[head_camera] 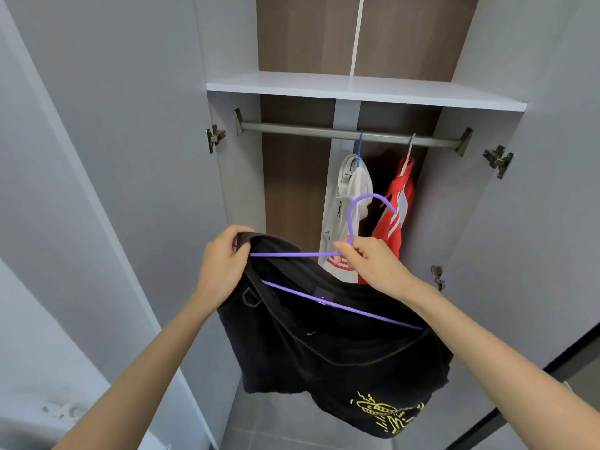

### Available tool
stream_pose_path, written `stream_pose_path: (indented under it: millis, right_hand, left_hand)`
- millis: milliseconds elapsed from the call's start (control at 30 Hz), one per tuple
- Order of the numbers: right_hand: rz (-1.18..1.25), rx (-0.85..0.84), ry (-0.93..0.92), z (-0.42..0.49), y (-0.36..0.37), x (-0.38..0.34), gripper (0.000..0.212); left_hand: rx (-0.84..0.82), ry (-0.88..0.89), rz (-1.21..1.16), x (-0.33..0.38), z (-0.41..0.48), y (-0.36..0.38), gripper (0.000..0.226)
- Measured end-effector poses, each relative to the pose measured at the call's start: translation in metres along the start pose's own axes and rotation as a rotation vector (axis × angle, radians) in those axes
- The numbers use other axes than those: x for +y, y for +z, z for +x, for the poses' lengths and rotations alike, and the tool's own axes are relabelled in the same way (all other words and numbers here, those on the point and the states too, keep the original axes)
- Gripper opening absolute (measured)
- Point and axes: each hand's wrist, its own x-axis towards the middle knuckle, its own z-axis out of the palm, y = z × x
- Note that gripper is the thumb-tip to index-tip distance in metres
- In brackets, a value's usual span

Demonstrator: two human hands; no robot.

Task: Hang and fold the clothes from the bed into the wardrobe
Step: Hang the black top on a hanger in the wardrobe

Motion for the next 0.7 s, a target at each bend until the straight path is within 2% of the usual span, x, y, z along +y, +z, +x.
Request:
stream_pose_path:
  millis: [133,233,300,400,467,567,633,700]
  right_hand:
    - [-0.048,-0.079,-0.010,0.002,0.012,-0.003,0.037]
    - [0.011,-0.046,-0.016,0.003,0.022,-0.005,0.037]
    - [0.029,0.022,0.002,0.005,0.024,-0.004,0.039]
    - [0.034,0.079,0.034,0.013,0.023,-0.003,0.040]
    - [0.039,0.097,0.029,0.018,0.023,-0.006,0.043]
    - [0.043,0.077,0.034,0.027,0.025,-0.013,0.041]
    - [0.051,0.054,0.034,0.032,0.026,-0.017,0.041]
    - [0.057,0.034,0.029,0.037,0.030,-0.021,0.040]
  left_hand:
    - [-0.198,0.035,0.060,0.007,0.016,0.004,0.019]
    - [-0.389,0.034,0.255,0.001,0.022,0.006,0.014]
    - [-0.419,0.082,0.356,-0.012,0.021,0.004,0.019]
    - [-0.464,0.040,0.249,-0.030,0.013,-0.003,0.027]
    - [-0.504,0.043,0.242,-0.037,0.009,-0.008,0.046]
    - [-0.475,0.107,0.289,-0.037,0.010,-0.013,0.070]
    - [-0.455,0.187,0.324,-0.034,0.014,-0.015,0.066]
    - [-0.477,0.278,0.368,-0.031,0.017,-0.015,0.051]
